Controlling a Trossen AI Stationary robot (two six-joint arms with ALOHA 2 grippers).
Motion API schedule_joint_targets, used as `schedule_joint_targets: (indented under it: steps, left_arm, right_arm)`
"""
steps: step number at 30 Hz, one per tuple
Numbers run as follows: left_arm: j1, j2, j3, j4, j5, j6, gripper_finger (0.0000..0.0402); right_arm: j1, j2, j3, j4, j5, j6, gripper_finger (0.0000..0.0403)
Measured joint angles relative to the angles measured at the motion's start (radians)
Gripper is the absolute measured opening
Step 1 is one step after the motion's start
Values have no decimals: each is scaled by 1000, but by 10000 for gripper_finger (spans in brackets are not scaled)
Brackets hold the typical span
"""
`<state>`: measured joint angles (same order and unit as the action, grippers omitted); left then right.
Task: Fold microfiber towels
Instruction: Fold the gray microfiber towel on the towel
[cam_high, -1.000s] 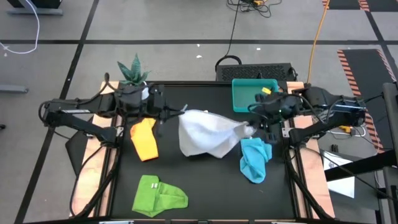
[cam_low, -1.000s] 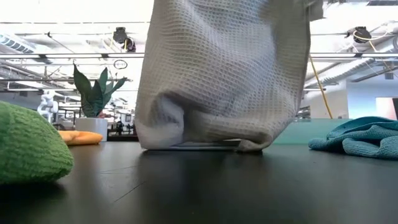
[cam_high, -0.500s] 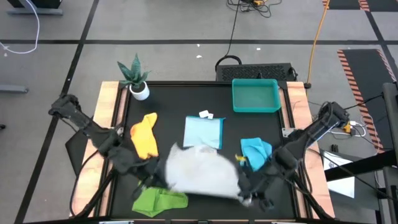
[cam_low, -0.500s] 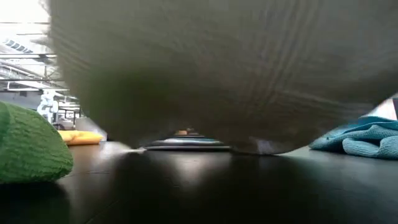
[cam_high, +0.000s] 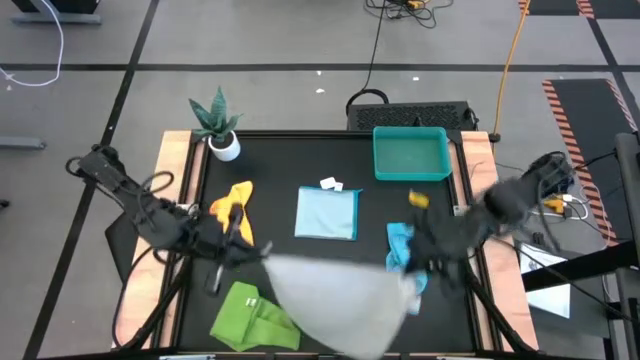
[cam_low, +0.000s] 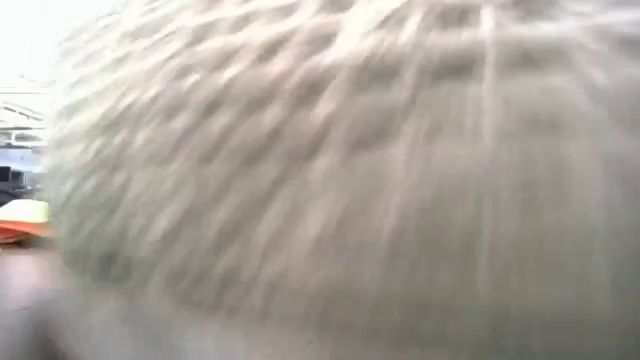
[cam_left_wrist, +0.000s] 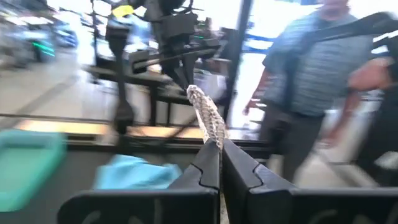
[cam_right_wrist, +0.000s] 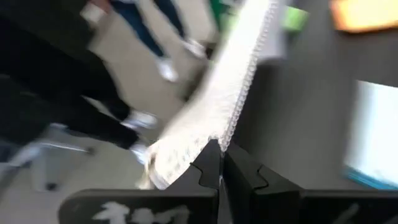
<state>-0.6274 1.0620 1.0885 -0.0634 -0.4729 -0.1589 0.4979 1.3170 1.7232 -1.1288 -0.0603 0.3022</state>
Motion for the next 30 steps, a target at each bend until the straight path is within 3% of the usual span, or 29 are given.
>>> schedule_joint_targets:
  steps: [9,12,15,19,22,26,30]
  left_arm:
    - [265,-89,0,17,103,181,0]
    - [287,-100,1,30,158,194,0]
    - [243,-90,2,-4,203,153,0]
    - [120,-9,2,-162,194,15,0]
    - [18,94,1,-230,161,-90,0]
    - [-116,253,1,-213,120,-262,0]
    - [-234,436,1,-127,14,-439,0]
  right_arm:
    - [-358,59,376,-327,14,-473,0]
    - [-366,95,466,-325,5,-530,0]
    - [-305,127,466,-386,2,-495,0]
    - [-172,173,314,-392,-43,-343,0]
    - [-56,188,108,-242,-71,-234,0]
    - [76,203,-216,177,-171,-42,0]
    - [169,214,-522,657,-181,191,0]
